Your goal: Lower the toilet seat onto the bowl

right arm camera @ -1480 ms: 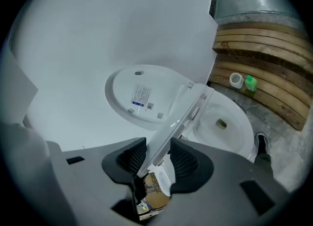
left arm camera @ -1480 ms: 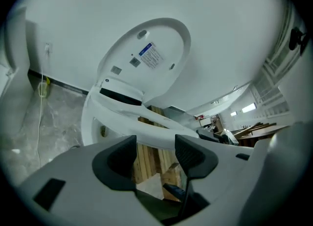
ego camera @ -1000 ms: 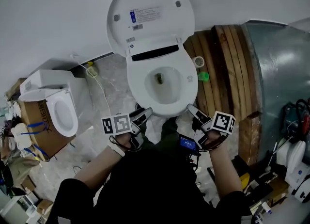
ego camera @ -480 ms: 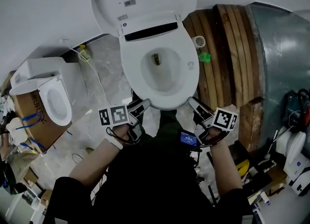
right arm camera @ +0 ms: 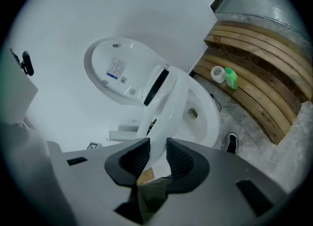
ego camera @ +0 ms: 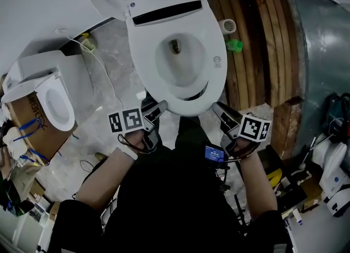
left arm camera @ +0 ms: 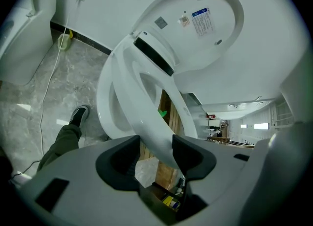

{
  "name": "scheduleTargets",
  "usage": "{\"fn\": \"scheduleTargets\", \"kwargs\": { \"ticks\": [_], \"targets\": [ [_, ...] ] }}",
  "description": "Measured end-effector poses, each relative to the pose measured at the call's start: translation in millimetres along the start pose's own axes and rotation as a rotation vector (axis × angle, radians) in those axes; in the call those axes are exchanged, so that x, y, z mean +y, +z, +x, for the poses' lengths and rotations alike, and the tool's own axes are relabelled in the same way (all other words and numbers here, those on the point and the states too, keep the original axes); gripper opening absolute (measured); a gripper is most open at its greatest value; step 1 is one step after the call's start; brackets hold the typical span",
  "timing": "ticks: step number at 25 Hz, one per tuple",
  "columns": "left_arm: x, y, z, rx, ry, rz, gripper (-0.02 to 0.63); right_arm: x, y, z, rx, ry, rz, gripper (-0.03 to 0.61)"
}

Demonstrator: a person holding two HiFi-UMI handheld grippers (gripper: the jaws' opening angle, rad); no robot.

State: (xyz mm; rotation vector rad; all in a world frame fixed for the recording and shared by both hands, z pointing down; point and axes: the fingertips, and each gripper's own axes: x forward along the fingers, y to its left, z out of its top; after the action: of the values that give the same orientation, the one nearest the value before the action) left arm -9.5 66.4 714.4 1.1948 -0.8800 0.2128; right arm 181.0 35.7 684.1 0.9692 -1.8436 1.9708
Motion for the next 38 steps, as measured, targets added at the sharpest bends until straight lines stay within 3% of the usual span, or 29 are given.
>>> {"fn": "scheduleTargets", "kwargs": {
  "ticks": [38],
  "targets": [
    [134.0,-17.5,124.1,0.191,0.162,0.071,0.216,-167.2,-43.6,105.7,0.226,-0.271,-0.126,0.112]
  ]
}}
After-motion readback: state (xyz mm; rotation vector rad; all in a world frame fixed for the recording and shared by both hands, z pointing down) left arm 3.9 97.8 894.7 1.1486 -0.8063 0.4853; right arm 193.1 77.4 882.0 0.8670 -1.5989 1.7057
